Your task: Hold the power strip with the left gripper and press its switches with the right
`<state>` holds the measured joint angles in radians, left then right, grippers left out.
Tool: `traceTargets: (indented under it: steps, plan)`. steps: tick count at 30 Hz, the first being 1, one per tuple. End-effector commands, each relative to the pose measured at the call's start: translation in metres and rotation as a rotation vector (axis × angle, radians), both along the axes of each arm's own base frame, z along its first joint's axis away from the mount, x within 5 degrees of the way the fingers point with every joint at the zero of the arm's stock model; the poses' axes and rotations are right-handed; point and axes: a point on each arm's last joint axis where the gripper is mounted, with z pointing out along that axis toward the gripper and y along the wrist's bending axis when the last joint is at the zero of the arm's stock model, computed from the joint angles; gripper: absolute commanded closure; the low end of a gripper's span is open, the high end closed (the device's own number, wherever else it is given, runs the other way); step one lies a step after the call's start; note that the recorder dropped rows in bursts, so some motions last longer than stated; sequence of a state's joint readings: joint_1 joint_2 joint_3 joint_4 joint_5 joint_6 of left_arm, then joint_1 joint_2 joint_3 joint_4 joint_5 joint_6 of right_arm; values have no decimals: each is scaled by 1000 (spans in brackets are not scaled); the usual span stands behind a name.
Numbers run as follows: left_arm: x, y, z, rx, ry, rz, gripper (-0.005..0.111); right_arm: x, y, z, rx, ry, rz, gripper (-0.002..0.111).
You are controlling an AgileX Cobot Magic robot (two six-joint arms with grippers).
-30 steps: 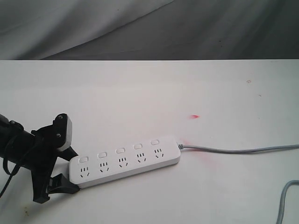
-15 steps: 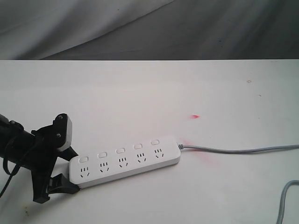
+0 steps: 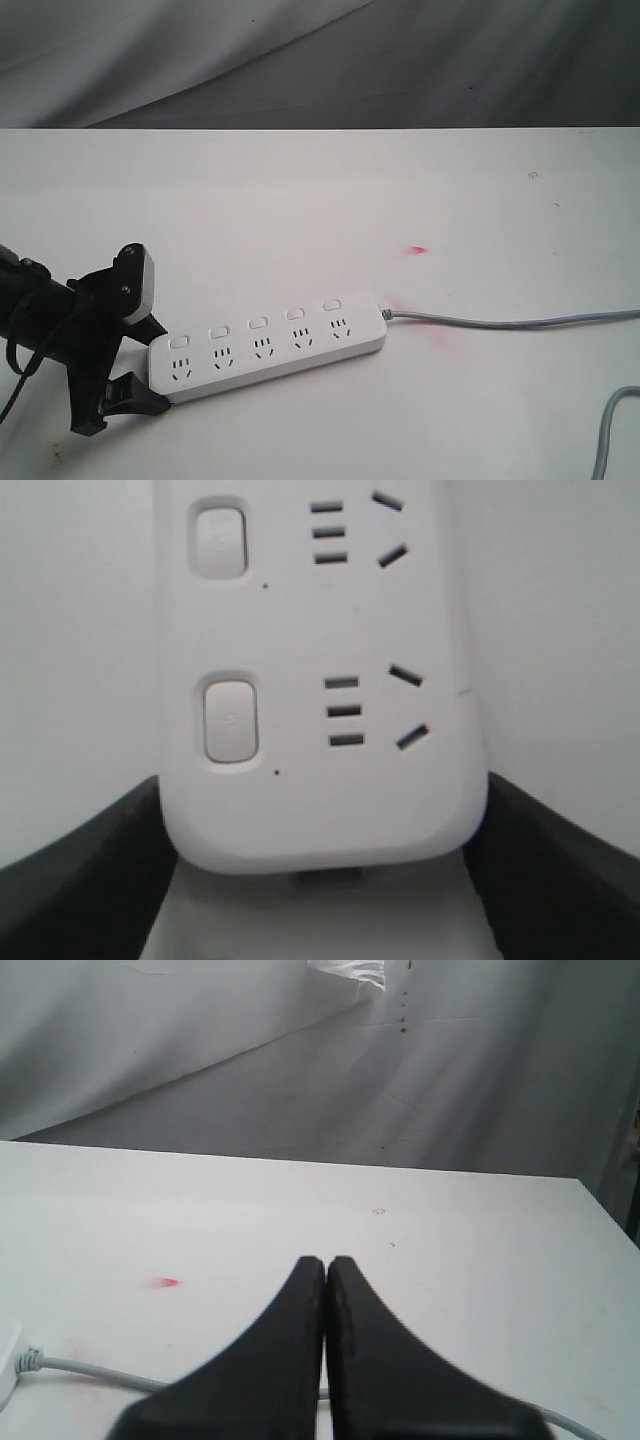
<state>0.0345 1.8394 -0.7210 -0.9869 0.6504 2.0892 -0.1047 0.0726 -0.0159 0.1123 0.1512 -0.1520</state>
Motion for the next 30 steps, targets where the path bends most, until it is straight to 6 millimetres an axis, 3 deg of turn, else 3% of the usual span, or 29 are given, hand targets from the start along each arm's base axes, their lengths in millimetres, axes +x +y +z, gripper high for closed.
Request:
traceTargets:
  steps: [1, 30]
  plan:
    - [1, -1, 1, -5, -6, -2, 54, -3, 0, -2, -1, -33, -11, 108]
    - [1, -1, 1, -5, -6, -2, 54, -3, -1, -2, -2, -35, -11, 108]
